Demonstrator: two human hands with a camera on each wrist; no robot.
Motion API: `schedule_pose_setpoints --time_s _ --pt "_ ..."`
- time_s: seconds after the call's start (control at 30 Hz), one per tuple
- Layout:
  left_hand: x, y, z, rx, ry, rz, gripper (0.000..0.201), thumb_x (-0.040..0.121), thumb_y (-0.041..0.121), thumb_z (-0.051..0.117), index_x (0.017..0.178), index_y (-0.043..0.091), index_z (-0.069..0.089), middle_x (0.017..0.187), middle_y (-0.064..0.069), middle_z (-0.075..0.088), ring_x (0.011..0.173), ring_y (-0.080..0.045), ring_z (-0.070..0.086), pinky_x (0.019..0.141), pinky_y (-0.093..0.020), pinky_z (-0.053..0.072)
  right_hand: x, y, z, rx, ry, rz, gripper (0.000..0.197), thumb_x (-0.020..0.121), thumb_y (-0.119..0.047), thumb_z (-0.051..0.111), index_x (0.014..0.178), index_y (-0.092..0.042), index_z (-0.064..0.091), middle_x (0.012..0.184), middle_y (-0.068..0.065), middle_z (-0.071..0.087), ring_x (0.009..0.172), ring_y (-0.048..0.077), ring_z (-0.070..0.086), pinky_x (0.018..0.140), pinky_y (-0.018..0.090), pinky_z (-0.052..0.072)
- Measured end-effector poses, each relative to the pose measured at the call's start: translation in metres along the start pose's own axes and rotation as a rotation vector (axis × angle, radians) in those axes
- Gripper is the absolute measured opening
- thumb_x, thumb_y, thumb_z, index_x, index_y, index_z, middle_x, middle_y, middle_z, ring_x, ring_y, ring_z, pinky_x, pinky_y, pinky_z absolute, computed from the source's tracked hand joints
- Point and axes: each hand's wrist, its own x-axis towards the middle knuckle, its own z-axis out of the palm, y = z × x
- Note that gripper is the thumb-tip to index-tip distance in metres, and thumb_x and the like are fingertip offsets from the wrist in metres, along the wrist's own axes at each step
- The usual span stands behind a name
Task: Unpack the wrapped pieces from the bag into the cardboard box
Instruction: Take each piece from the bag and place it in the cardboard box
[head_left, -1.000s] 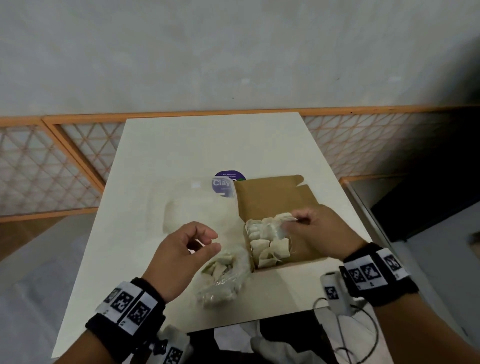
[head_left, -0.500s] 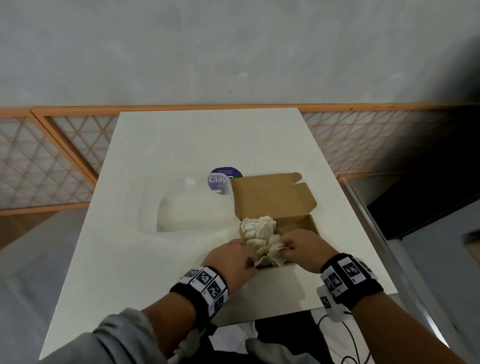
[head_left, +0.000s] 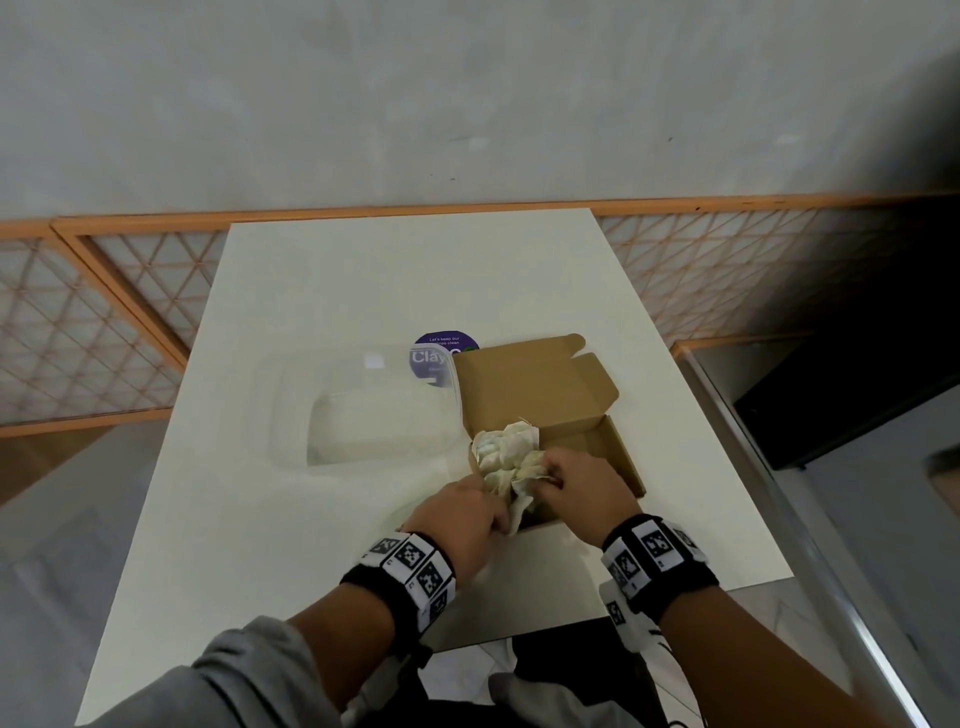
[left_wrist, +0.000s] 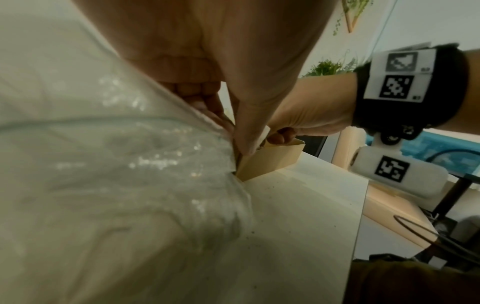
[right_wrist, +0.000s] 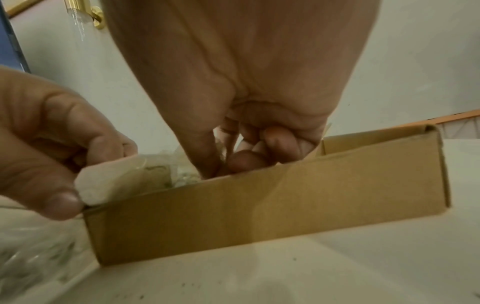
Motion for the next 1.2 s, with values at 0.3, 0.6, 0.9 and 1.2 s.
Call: schedule_pose_setpoints --time_s 0.3,0.6,0.9,1.2 --pt "0.006 0.0 0.003 -0.095 0.093 -0.115 0.023 0.091 0.048 0.064 0.09 0.025 0.061 0.096 0.004 0.055 0.085 -0.018 0.057 0.079 -0.032 0.051 -0.003 0.012 -0.002 0.097 -0.022 0.169 0.075 0.068 -0.052 0.08 0.125 -0.022 0.042 0.087 -0.005 0.07 0.081 0.014 0.069 0.071 0.032 0.054" --pt "0.013 0.002 -0.003 -0.075 0.066 -0.136 0.024 0.098 0.041 0.057 0.096 0.02 0.07 0.097 -0.001 0.07 0.089 -0.02 0.064 0.076 -0.03 0.049 0.008 -0.006 0.005 -0.037 -0.135 0.127 0.018 0.086 -0.032 0.071 0.099 -0.021 0.064 0.1 0.001 0.07 0.093 0.022 0.066 0.08 0.036 0.055" --pt "0.012 0.004 -0.011 -0.155 0.157 -0.182 0.03 0.101 0.046 0.051 0.085 0.022 0.058 0.085 0.002 0.067 0.081 -0.021 0.062 0.075 -0.034 0.053 -0.006 -0.007 -0.005 -0.037 -0.054 0.145 0.042 0.079 -0.057 0.073 0.109 -0.029 0.059 0.094 -0.009 0.069 0.088 0.017 0.068 0.078 0.037 0.057" --pt "-0.046 -0.041 -0.055 -0.271 0.246 -0.18 0.014 0.094 0.041 0.068 0.086 0.03 0.07 0.088 0.012 0.067 0.076 -0.002 0.061 0.073 -0.02 0.046 -0.043 -0.036 -0.041 0.081 0.094 -0.052 0.017 0.094 -0.041 0.069 0.108 -0.033 0.065 0.095 -0.015 0.068 0.092 0.003 0.064 0.08 0.028 0.051"
